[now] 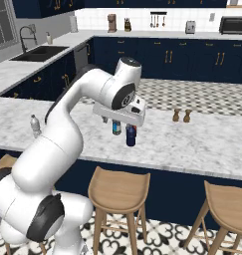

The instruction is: Move the plastic bottles in the middle to the plastics group, and the glass bottles in the middle to the glass group.

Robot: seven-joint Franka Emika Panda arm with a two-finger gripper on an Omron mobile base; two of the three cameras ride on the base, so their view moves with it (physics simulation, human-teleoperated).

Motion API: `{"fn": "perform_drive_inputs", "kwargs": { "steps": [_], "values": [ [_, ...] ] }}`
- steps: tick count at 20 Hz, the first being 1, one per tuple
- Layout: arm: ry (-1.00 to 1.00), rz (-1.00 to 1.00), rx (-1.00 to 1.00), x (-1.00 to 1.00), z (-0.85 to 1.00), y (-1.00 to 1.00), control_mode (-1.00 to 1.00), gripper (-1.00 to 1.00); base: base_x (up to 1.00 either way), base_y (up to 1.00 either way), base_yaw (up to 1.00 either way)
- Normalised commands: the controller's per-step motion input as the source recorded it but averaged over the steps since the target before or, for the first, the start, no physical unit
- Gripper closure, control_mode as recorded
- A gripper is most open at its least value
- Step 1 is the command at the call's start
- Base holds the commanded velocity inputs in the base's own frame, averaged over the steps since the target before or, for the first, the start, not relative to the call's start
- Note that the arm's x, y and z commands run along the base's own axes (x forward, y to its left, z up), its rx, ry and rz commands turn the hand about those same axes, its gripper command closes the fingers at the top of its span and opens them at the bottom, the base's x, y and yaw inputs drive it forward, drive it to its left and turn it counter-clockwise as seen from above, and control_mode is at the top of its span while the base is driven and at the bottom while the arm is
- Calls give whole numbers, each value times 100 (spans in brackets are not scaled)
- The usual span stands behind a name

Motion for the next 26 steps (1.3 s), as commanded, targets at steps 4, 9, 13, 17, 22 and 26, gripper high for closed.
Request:
{"fn": "perform_drive_inputs", "kwargs": {
  "steps": [4,9,13,17,22,26],
  "values": [
    [15,-3,-13,35,-29,-4,-100,-100,0,0,0],
    [3,-2,16,13,-7,-45,-100,-100,0,0,0],
    [0,-1,11,55,-1,-2,-100,-100,0,0,0],
    [3,-2,4,64,-2,1,-100,-100,0,0,0],
    [8,-1,-5,31,-22,10,-100,-100,0,0,0],
    [13,0,-21,2,-1,19,-100,-100,0,0,0]
  ]
}}
